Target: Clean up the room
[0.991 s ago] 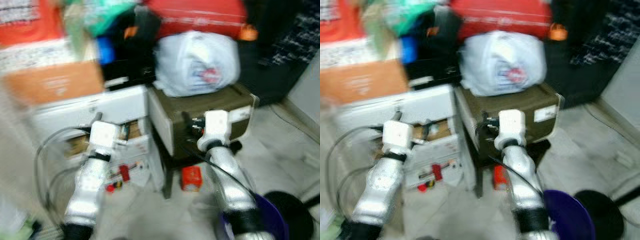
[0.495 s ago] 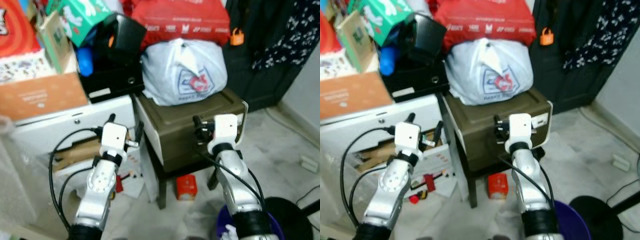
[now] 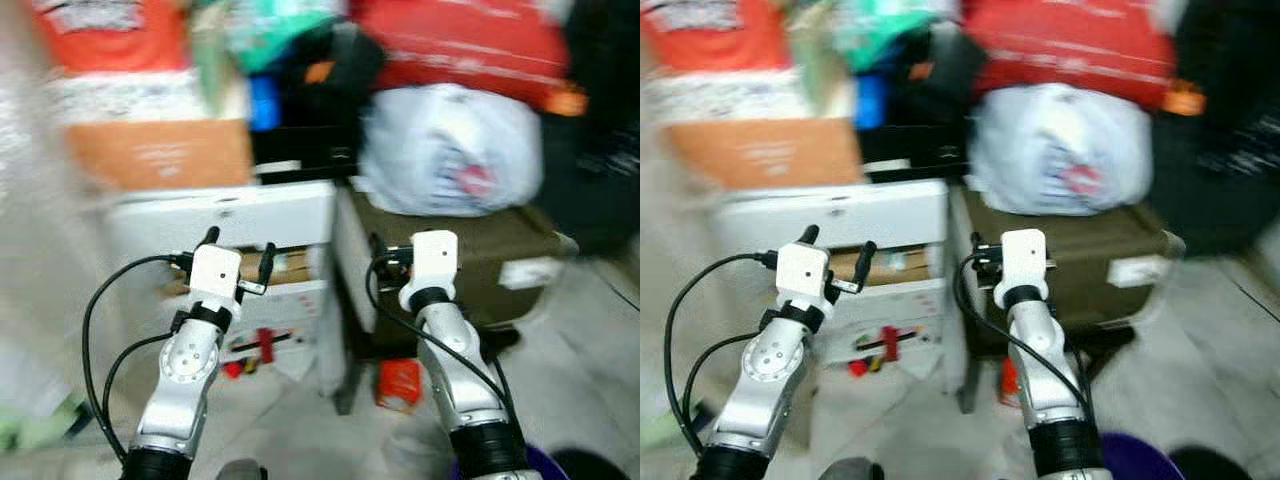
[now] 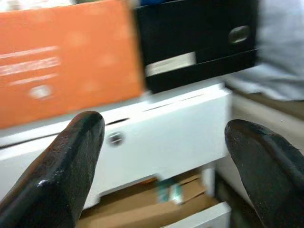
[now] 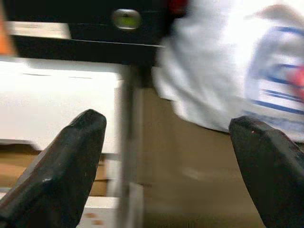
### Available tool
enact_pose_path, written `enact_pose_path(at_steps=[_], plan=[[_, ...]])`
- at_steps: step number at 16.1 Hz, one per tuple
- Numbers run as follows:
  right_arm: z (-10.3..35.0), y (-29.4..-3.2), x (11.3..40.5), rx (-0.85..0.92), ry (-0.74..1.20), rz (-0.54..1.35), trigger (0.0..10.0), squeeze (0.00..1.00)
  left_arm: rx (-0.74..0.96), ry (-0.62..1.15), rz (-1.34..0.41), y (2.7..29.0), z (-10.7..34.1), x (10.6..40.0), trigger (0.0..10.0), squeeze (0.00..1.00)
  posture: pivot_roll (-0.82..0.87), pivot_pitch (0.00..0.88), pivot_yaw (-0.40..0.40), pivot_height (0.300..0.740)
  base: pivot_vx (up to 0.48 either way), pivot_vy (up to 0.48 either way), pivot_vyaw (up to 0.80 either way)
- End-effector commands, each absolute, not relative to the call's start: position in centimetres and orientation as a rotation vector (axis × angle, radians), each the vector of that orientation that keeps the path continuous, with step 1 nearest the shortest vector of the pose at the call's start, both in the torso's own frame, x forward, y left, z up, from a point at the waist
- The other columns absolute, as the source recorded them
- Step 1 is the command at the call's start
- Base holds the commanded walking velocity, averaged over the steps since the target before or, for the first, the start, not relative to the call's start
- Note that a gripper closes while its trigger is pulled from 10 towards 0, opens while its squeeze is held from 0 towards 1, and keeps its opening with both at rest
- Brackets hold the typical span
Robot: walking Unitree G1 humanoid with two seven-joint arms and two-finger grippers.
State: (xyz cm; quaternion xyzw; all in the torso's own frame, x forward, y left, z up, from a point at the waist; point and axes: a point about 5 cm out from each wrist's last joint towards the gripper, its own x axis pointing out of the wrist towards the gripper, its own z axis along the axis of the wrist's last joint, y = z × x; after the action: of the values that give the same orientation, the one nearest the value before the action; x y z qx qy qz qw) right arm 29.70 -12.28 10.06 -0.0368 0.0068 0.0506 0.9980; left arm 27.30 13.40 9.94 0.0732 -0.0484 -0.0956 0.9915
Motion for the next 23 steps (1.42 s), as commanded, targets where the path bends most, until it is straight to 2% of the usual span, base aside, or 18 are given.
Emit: enact_pose_path(at_steps=[1,4,12,23], plan=[[10.52,-12.43,29.91,-0.075,-0.003,0.098,10.0,0.0,0.146,-0.114,-0.198,13.21,10.3,27.39,10.0,0.0,0.01,0.0,-0.003,0.74,0.0,0.0,0.59],[10.53,-12.41,30.01,-0.075,-0.003,0.096,10.0,0.0,0.146,-0.116,-0.193,13.3,10.34,27.47,10.0,0.0,0.01,0.0,-0.003,0.74,0.0,0.0,0.43],[10.54,-12.36,30.13,-0.084,-0.003,0.104,10.0,0.0,0.149,-0.121,-0.193,13.25,10.42,27.58,10.0,0.0,0.01,0.0,-0.004,0.74,0.0,0.0,0.0],[10.59,-12.33,30.3,-0.093,-0.005,0.107,10.0,0.0,0.153,-0.126,-0.186,13.45,10.49,27.62,10.0,0.0,0.01,0.0,-0.007,0.74,0.0,0.0,0.8]])
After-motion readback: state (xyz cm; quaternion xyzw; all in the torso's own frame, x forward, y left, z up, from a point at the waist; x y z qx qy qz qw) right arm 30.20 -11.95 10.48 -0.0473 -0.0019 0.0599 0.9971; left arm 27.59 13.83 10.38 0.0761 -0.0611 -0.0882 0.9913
